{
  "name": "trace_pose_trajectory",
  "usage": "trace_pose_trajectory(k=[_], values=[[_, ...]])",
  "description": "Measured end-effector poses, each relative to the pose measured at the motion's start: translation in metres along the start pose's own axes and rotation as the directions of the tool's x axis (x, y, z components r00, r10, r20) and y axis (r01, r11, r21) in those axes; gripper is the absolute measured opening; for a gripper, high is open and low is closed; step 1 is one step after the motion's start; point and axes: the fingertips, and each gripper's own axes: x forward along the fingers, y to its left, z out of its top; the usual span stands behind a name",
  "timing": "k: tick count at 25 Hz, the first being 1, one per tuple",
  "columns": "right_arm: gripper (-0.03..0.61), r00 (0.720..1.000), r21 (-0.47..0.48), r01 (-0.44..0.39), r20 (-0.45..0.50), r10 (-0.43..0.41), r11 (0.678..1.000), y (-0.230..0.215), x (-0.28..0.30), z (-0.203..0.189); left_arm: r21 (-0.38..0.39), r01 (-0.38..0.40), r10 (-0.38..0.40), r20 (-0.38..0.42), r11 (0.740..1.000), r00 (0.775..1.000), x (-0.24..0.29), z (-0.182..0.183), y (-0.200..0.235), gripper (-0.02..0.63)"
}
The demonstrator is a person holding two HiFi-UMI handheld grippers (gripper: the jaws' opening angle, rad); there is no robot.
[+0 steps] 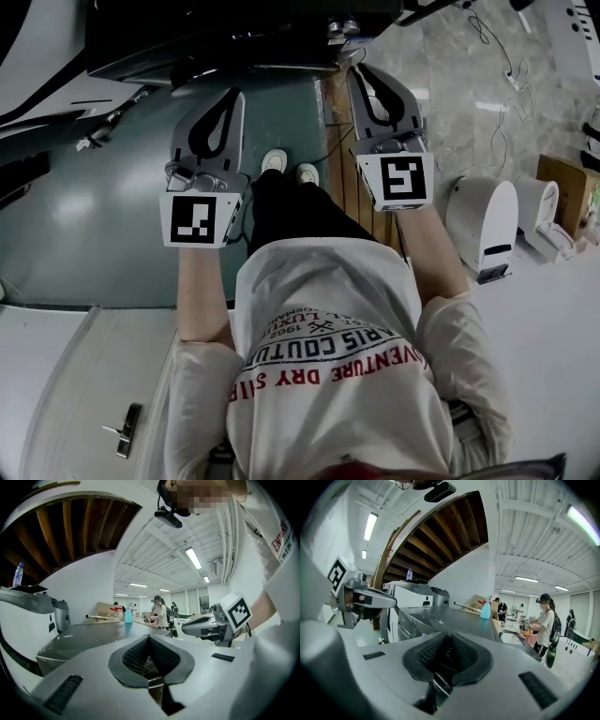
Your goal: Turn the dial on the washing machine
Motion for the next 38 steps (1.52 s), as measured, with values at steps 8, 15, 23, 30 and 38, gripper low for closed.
trace_pose_trajectory(k=[8, 15, 23, 30, 38], values=[[0.028, 0.997, 0.041, -0.065, 0.051, 0.063, 0.997, 0.016, -0.061, 0.056, 0.086, 0.011, -0.013, 0.023, 0.996, 1.0, -0.031, 0.059, -0.024, 0.014], [0.028, 0.995, 0.03, -0.039, 0.097, 0.036, 0.999, 0.018, -0.089, 0.088, 0.066, 0.01, -0.013, 0.051, 0.998, 0.999, -0.061, 0.083, -0.034, 0.014], [0.028, 0.996, 0.058, -0.026, 0.092, 0.02, 0.998, 0.013, -0.096, 0.087, 0.068, 0.002, -0.005, 0.046, 0.998, 0.999, -0.07, 0.085, -0.033, 0.014], [0.028, 0.994, 0.061, -0.018, 0.112, 0.012, 0.998, 0.004, -0.101, 0.093, 0.063, -0.019, 0.017, 0.043, 0.998, 0.999, -0.073, 0.085, -0.038, 0.014], [0.028, 0.991, 0.077, -0.037, 0.129, 0.027, 0.996, 0.003, -0.103, 0.096, 0.084, -0.003, 0.002, 0.013, 0.996, 1.0, -0.071, 0.089, -0.043, 0.014]])
